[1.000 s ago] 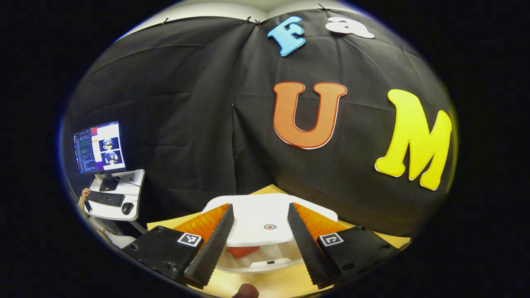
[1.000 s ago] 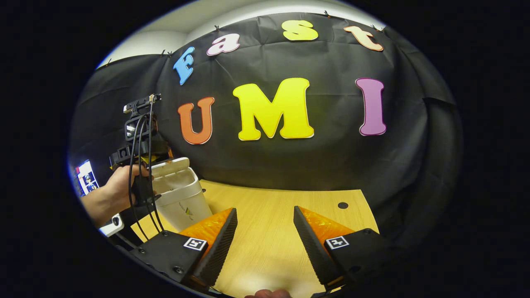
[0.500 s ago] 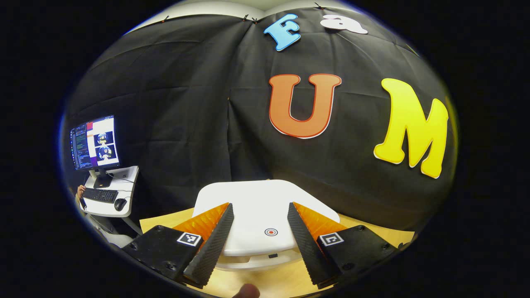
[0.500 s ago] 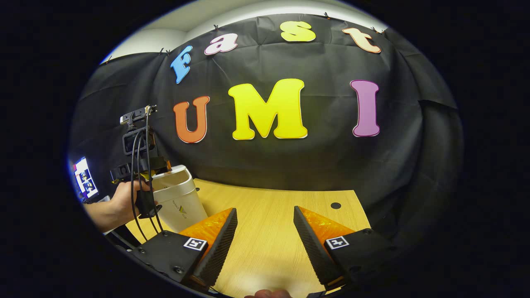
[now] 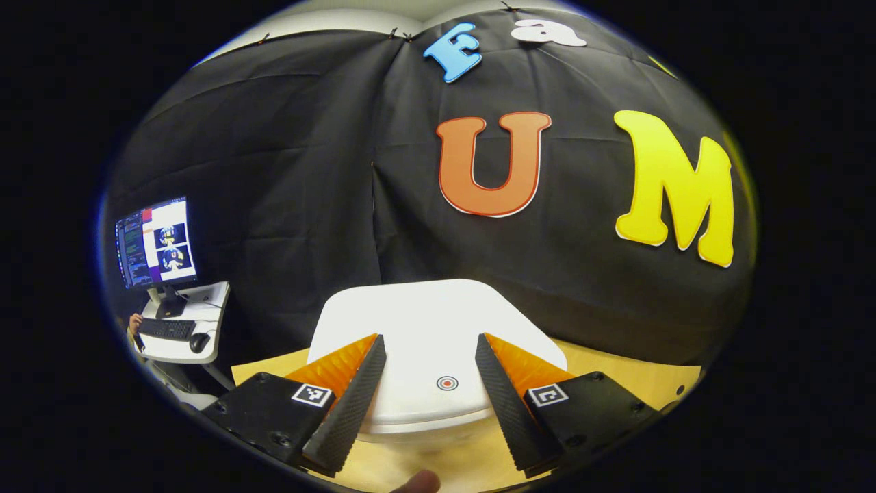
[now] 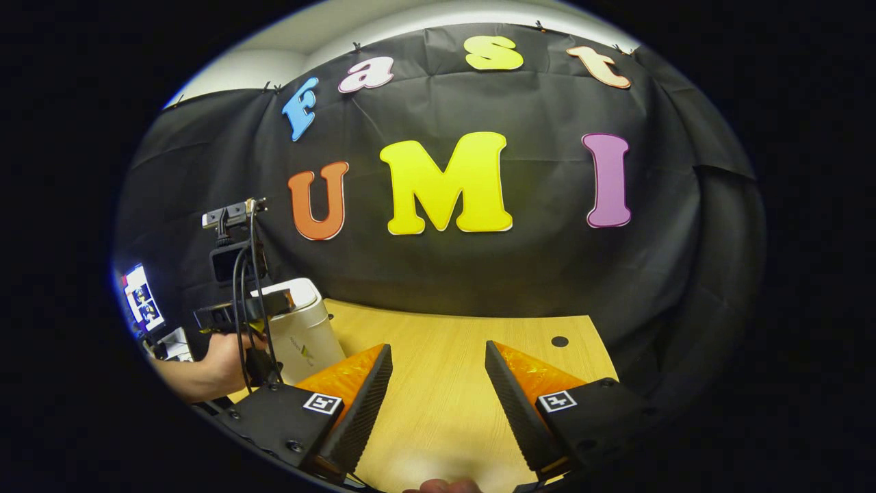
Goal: Press the lid of the desktop garbage bin to open it, pick up the crumpled paper on the desktop and throw it into the bin, then pick up the pop can on the desktop and drop it into the bin, and finally close the garbage bin lid.
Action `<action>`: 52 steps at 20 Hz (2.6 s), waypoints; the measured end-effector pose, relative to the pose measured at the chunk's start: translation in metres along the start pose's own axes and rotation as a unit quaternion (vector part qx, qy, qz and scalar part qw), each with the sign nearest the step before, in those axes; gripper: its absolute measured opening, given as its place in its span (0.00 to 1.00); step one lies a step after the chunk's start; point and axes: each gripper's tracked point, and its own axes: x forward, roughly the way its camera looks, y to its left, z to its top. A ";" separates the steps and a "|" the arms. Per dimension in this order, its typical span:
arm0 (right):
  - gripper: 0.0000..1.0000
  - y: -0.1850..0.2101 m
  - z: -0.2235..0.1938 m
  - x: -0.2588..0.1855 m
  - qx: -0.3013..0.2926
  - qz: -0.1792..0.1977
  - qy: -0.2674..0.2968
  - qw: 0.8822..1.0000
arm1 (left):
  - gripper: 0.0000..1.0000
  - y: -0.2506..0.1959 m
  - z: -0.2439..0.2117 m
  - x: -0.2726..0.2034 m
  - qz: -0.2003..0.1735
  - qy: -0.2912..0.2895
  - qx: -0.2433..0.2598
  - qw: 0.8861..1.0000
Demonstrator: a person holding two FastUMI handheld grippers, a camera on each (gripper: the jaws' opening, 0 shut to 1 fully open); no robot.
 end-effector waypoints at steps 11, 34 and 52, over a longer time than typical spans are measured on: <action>0.88 0.017 -0.011 0.010 0.004 0.018 0.011 1.000 | 0.87 -0.002 -0.005 -0.001 -0.031 -0.049 0.000 0.998; 0.88 0.026 -0.002 0.000 0.016 0.005 -0.013 1.000 | 0.92 -0.010 0.013 -0.013 -0.090 -0.084 0.030 0.992; 0.87 0.017 0.054 -0.015 -0.017 -0.124 -0.129 0.984 | 0.92 -0.065 0.078 -0.151 -0.383 -0.148 0.044 0.911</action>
